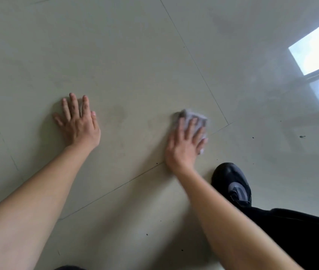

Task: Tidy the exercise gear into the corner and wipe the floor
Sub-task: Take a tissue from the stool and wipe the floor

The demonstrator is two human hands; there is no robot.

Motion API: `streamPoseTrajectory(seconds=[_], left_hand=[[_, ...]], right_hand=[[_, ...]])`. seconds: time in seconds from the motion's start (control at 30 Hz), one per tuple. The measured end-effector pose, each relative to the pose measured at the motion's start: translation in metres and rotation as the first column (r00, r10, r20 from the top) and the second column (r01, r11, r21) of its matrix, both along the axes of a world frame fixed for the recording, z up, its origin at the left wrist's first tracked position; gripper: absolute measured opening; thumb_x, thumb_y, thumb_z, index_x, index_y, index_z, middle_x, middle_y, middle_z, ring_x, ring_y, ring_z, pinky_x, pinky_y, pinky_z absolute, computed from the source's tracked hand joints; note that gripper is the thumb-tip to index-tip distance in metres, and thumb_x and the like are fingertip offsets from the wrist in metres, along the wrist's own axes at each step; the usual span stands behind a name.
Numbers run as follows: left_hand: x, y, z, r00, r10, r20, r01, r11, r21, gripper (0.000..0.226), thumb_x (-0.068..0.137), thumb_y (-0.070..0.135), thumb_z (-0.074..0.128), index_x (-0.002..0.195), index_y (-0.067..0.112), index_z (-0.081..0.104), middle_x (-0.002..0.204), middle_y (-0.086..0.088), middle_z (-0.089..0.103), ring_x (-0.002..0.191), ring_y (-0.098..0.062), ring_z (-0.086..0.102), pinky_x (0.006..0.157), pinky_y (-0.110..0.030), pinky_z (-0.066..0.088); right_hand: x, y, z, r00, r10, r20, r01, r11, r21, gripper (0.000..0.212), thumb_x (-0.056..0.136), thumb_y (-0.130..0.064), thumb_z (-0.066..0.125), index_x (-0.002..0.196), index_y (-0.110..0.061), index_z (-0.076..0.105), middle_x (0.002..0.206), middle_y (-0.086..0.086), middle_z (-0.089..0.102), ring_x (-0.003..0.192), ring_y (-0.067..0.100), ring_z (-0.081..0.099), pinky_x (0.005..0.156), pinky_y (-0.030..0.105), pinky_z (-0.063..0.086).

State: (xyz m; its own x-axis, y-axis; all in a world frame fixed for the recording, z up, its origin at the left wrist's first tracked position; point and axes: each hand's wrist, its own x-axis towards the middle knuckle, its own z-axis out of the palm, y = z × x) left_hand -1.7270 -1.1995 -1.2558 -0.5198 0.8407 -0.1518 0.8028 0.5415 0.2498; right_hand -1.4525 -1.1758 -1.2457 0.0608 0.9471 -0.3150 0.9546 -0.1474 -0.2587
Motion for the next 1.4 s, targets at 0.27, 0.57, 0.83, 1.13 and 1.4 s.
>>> streamPoseTrajectory(seconds=[0.27,0.57,0.83,1.13,1.4], left_hand=[[0.004,0.004,-0.008,1.000,-0.027,0.003,0.027,0.999,-0.021,0.064,0.098,0.046,0.023,0.154,0.016,0.029,0.164,-0.016,0.012,0.150,-0.039,0.007,0.112,-0.069,0.001],[-0.007,0.002,0.002,0.999,0.026,-0.048,-0.030,0.997,-0.077,0.065,0.100,0.052,0.022,0.156,0.019,0.021,0.165,-0.015,0.005,0.151,-0.037,0.002,0.113,-0.066,-0.004],[-0.037,0.060,0.007,0.989,0.132,-0.061,-0.133,0.991,-0.015,0.057,0.104,0.043,0.027,0.157,0.024,0.020,0.165,-0.013,0.004,0.151,-0.038,-0.003,0.110,-0.072,-0.005],[-0.070,0.133,-0.006,0.984,0.144,-0.105,-0.152,0.986,-0.067,0.062,0.099,0.057,0.015,0.157,0.035,0.009,0.166,-0.009,-0.006,0.150,-0.036,-0.012,0.108,-0.076,-0.005],[-0.071,0.139,-0.016,0.980,0.175,-0.094,-0.178,0.984,-0.030,0.065,0.098,0.053,0.017,0.157,0.027,0.013,0.166,-0.007,0.005,0.151,-0.035,0.000,0.107,-0.078,-0.001]], right_hand=[[0.008,-0.023,-0.005,0.704,0.709,-0.037,-0.701,0.703,0.120,0.052,0.106,-0.049,0.032,0.157,-0.041,0.023,0.168,0.000,0.017,0.155,0.034,0.006,0.124,0.056,0.005],[0.018,0.148,0.007,0.998,0.010,0.058,-0.008,0.999,-0.038,0.060,0.105,-0.051,0.021,0.160,-0.039,0.001,0.169,0.000,-0.012,0.153,0.033,-0.019,0.122,0.054,-0.011],[-0.111,0.085,-0.003,0.640,0.765,-0.068,-0.757,0.644,0.109,0.052,0.107,-0.045,0.033,0.157,-0.037,0.027,0.168,0.002,0.016,0.155,0.037,-0.001,0.123,0.052,-0.005],[-0.026,0.262,-0.001,0.934,0.354,0.046,-0.356,0.934,0.042,0.055,0.106,-0.052,0.021,0.158,-0.046,0.006,0.170,-0.005,-0.006,0.156,0.025,-0.010,0.125,0.047,-0.003],[-0.153,0.231,-0.013,0.903,0.429,0.006,-0.425,0.892,0.153,0.056,0.106,-0.044,0.025,0.160,-0.037,0.010,0.170,0.001,-0.001,0.155,0.030,-0.009,0.124,0.045,-0.010]])
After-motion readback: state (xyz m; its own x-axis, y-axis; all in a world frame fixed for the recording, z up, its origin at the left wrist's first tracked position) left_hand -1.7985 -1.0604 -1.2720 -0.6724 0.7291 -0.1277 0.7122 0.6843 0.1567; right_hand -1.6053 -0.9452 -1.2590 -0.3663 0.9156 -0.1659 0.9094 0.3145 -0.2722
